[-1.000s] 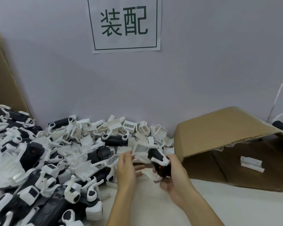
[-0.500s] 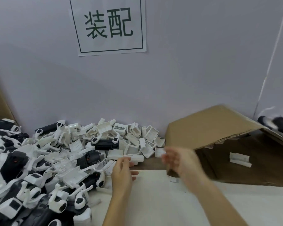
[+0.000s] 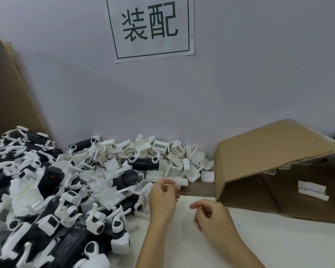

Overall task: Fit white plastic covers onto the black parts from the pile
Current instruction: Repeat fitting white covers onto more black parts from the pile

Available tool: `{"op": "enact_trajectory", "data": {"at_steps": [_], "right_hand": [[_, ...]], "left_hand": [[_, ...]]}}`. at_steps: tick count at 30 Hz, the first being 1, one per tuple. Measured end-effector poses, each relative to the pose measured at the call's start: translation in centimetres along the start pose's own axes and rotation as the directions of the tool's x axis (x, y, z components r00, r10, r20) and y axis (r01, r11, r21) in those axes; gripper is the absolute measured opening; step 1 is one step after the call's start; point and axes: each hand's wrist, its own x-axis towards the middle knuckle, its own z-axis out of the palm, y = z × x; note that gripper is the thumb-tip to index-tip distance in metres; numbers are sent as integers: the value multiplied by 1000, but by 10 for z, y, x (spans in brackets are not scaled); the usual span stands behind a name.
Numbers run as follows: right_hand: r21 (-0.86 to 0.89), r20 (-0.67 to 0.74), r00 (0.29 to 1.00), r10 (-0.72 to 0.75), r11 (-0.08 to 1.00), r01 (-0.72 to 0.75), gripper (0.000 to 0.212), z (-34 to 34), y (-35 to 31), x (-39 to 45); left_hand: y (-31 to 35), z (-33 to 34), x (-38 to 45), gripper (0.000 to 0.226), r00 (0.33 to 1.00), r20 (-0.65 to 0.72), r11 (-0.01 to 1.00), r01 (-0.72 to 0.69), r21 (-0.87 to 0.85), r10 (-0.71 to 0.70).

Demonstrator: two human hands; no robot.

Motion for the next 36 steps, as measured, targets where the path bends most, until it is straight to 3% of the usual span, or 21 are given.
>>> {"op": "enact_trajectory", "data": {"at_steps": [2, 4, 6, 9, 12, 18, 23, 27, 28, 30, 33, 36], "right_hand": [[-13, 5, 1000, 4, 1000, -4, 33, 0, 0, 0], [-15, 5, 1000, 12, 1000, -12, 32, -1, 0, 0], [-12, 2, 1000, 12, 1000, -12, 32, -1, 0, -1], [-31, 11, 1000, -5, 1000, 5, 32, 0, 0, -2], [-22, 10, 1000, -6, 1000, 7, 32, -1, 1, -2], [11, 11, 1000, 6, 1000, -6, 33, 0, 5, 1], [37, 7, 1000, 10, 999, -11, 34, 0, 4, 2], [86, -2, 1000, 22, 996, -21, 33, 0, 4, 1], [101, -4, 1000, 26, 995, -25, 33, 0, 3, 1], [147, -9, 1000, 27, 989, -25, 31, -1, 1, 0], [268, -20, 999, 27, 963, -21, 25, -3, -3, 1], [414, 2, 999, 50, 909, -46, 24, -7, -6, 3]], "left_hand": [[18, -9, 4, 21, 984, -110, 986, -128, 109, 140], [34, -23, 8, 15, 908, -242, 904, -247, 349, 342], [38, -36, 14, 27, 830, -326, 755, -164, 635, 454], [25, -51, 15, 54, 877, -295, 604, 7, 797, 380], [7, -51, 15, 53, 895, -303, 542, 85, 836, 326], [15, -47, 13, 28, 829, -422, 666, 82, 741, 368], [48, -54, 11, 27, 758, -469, 778, -81, 623, 454], [69, -51, 6, 24, 716, -399, 781, -330, 531, 573], [70, -49, 6, 25, 730, -361, 787, -386, 482, 580], [69, -41, 6, 31, 820, -264, 855, -441, 273, 508], [54, -21, 0, 42, 948, -69, 934, -318, -165, 311], [26, 2, -8, 47, 974, 110, 949, -162, -271, 198]]}}
